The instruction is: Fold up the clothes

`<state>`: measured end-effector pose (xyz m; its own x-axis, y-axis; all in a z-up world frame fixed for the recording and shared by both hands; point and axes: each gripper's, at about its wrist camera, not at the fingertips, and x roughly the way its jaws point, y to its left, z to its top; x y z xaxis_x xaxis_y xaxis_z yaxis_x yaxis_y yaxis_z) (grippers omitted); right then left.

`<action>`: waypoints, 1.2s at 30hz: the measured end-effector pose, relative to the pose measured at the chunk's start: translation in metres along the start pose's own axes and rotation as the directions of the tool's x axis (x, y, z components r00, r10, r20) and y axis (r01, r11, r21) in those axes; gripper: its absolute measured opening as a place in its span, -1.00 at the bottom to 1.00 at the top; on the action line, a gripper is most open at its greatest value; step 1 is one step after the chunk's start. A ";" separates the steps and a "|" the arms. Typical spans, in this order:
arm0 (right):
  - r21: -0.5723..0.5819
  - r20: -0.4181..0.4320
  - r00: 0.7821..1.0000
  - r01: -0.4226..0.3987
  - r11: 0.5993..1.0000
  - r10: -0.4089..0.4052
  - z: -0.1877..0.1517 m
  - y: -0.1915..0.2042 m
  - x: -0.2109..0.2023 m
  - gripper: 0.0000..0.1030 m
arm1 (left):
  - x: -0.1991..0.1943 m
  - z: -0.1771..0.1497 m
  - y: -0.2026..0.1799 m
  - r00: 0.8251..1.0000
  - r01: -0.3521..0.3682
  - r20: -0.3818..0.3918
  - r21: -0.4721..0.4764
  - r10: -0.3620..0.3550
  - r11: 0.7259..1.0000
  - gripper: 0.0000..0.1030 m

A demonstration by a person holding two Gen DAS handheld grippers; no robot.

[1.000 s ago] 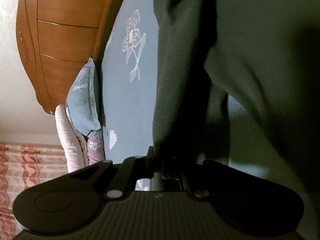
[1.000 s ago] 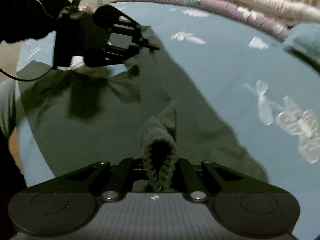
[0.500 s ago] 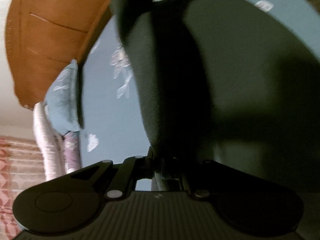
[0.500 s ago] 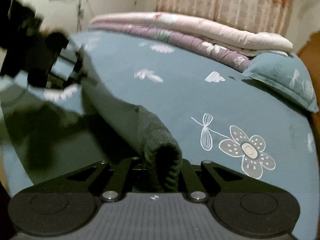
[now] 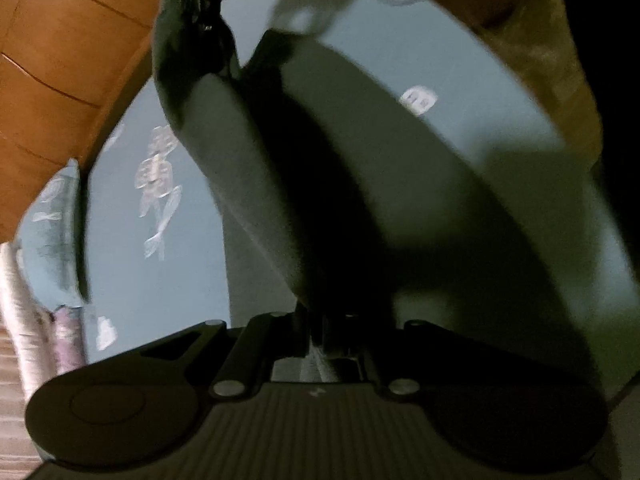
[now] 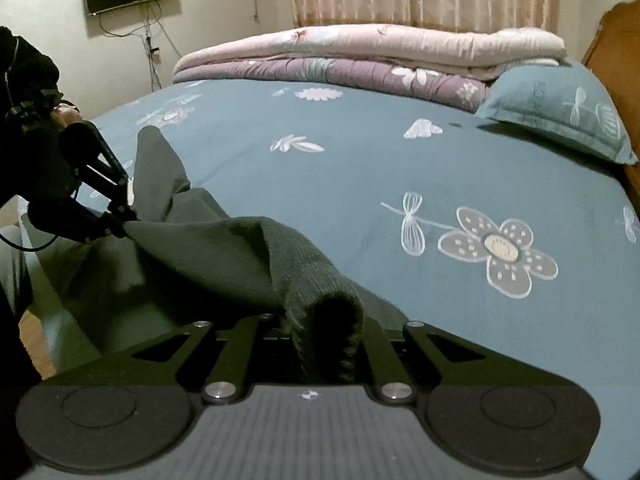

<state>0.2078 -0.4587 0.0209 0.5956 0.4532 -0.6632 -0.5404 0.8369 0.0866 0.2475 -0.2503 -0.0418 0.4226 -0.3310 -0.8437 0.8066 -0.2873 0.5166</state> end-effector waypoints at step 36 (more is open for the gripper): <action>0.898 0.352 0.936 -0.335 0.286 -0.009 -0.154 -0.020 0.005 0.42 | 0.027 -0.004 -0.030 0.996 0.084 0.043 -0.057 -0.081 0.995 -0.95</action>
<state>0.1297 -0.5206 -0.0984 0.7718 0.5244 -0.3596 0.1797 0.3626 0.9145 0.2363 -0.2467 -0.0805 0.3377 -0.3446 -0.8759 0.8615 -0.2619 0.4351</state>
